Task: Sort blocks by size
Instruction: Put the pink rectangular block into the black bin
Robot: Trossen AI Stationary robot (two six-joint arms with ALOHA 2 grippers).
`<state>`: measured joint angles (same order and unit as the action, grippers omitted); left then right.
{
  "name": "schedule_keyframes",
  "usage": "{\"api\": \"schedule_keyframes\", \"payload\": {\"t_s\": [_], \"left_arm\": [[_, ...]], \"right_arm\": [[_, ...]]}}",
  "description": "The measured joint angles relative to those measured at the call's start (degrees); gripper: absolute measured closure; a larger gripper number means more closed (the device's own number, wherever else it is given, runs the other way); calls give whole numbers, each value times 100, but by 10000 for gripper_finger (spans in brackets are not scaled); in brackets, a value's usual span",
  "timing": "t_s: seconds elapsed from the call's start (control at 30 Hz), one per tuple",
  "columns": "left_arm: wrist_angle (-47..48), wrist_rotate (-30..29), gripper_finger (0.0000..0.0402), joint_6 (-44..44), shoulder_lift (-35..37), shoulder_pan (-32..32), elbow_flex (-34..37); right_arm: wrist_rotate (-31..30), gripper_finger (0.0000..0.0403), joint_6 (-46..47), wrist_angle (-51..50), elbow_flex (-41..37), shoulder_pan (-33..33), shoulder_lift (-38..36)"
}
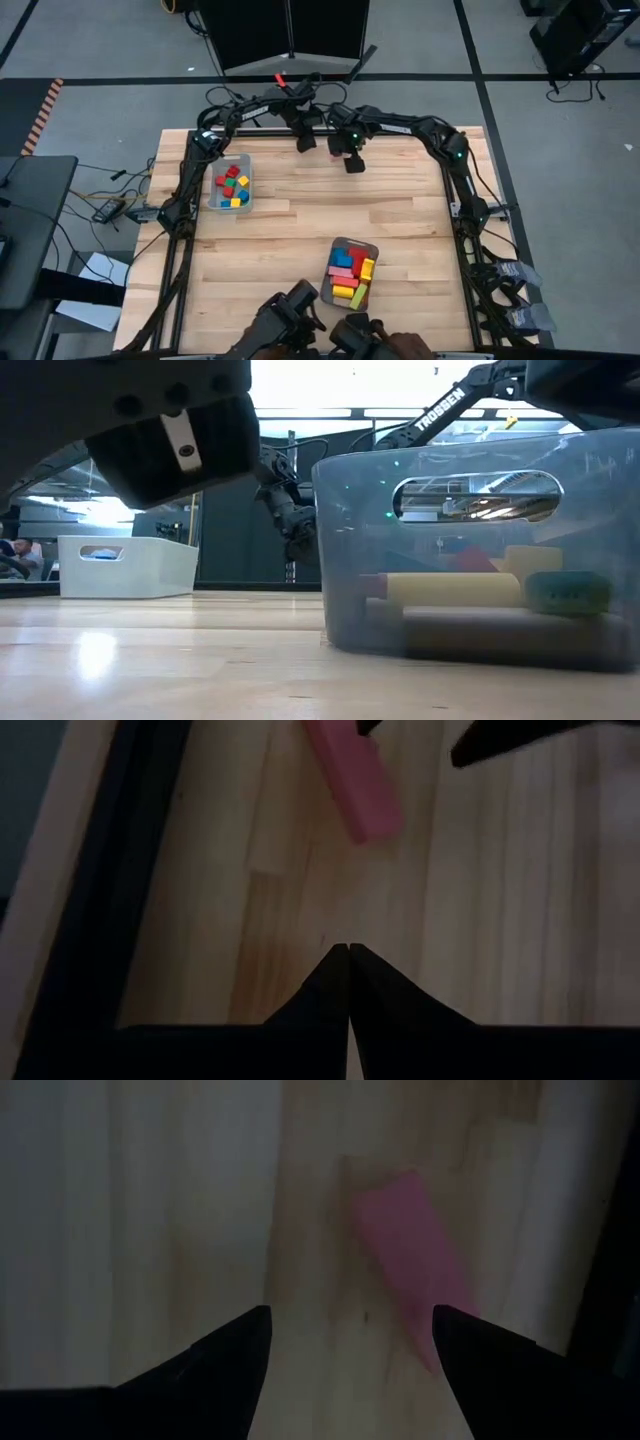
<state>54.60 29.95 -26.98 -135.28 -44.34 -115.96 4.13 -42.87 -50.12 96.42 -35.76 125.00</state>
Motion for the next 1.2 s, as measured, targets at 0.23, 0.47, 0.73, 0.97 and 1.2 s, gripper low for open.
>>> {"api": "schedule_keyframes", "payload": {"t_s": [0.23, 0.47, 0.73, 0.97, 1.2], "left_arm": [[60, 44, 390, -97, -2, -148, 0], [102, 184, 390, -121, -2, -300, 1], [121, 192, 390, -163, -2, -331, 1], [285, 249, 390, -283, -2, -378, 1], [314, 251, 390, -300, -2, -441, 2]], "right_arm": [[581, 114, 868, -163, 204, 323, 57], [773, 114, 557, 298, 195, 394, 294], [746, 114, 520, 640, 195, 321, 342], [475, 114, 556, 609, 195, 256, 340], [232, 114, 759, 1106, 195, 225, 339]]}}
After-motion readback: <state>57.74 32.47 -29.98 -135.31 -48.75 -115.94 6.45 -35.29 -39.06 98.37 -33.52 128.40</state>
